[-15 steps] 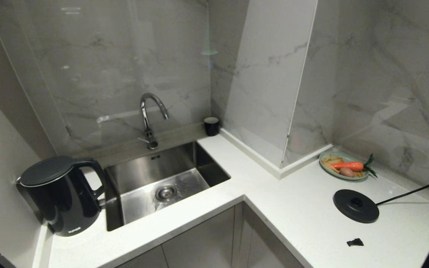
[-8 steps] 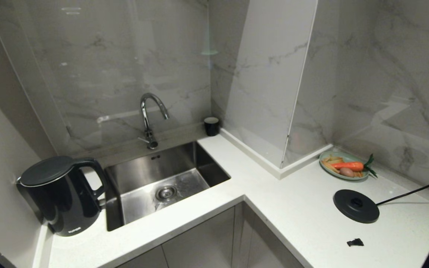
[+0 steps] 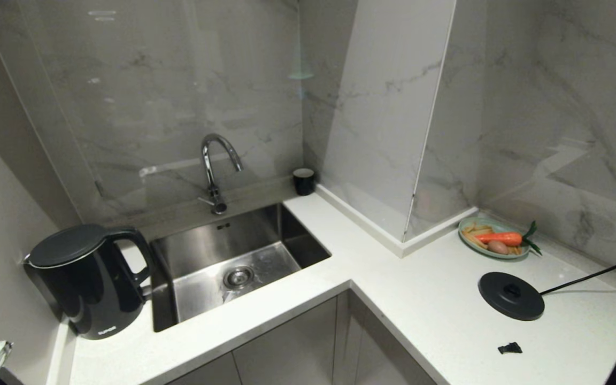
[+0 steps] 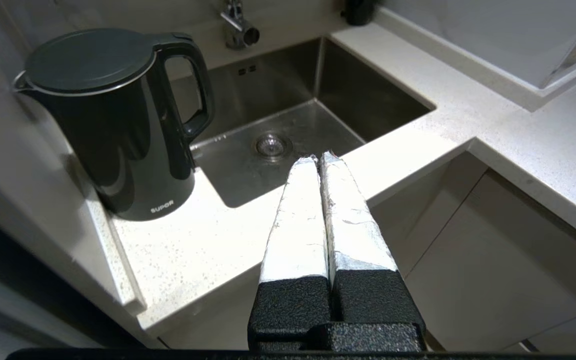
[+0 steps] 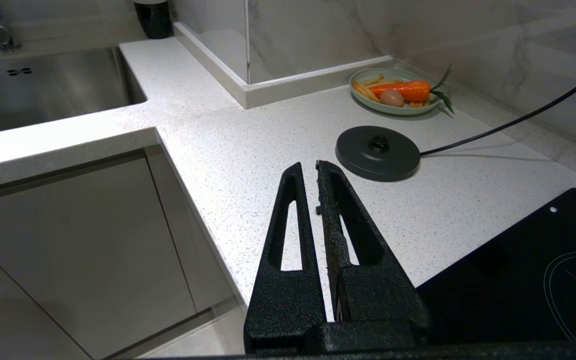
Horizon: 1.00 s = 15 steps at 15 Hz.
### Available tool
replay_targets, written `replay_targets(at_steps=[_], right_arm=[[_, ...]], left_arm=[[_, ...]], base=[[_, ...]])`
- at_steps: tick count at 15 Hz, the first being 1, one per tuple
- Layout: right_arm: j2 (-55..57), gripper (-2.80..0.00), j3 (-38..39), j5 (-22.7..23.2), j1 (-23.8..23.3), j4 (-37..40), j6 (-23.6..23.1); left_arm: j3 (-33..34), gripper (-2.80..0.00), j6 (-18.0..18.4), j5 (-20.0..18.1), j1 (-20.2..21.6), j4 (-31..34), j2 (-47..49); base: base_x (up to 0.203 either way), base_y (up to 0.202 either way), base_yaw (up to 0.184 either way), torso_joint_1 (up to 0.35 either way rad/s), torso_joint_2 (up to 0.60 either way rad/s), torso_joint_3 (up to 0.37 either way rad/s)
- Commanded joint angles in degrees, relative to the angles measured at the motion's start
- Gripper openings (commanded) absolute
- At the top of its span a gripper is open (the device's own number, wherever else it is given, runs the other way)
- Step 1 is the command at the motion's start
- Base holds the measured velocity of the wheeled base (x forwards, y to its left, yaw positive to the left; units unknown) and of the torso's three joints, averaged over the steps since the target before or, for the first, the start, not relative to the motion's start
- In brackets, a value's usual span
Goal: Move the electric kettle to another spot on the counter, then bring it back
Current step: Grab the kettle
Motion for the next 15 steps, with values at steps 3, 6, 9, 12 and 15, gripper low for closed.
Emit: replay_targets(at_steps=[3,6,9,12,15], right_arm=[[0.1,-2.8,0.0,0.0,0.0,-0.1,0.0],[0.1,-2.8,0.0,0.0,0.0,-0.1,0.0],[0.1,-2.8,0.0,0.0,0.0,-0.1,0.0],[0.1,-2.8,0.0,0.0,0.0,-0.1,0.0],[0.1,-2.8,0.0,0.0,0.0,-0.1,0.0]], left_arm=[[-2.9,-2.8,-2.1,4.3,-3.2,-11.1,29.7],[-3.7,-2.8,-8.4,17.9,-10.8,-21.8,48.1],[-4.2,-2.8,-12.7,26.4,-14.2,-31.7,62.1],[-5.4,-2.8,-15.4,31.4,-15.2,-41.7,73.5],[-6.9,-2.8,-16.0,32.5,-14.4,-46.9,79.8]], base=[[0.0,0.0,0.0,0.0,0.0,0.0],[0.0,0.0,0.0,0.0,0.0,0.0],[0.0,0.0,0.0,0.0,0.0,0.0],[0.0,0.0,0.0,0.0,0.0,0.0],[0.0,0.0,0.0,0.0,0.0,0.0]])
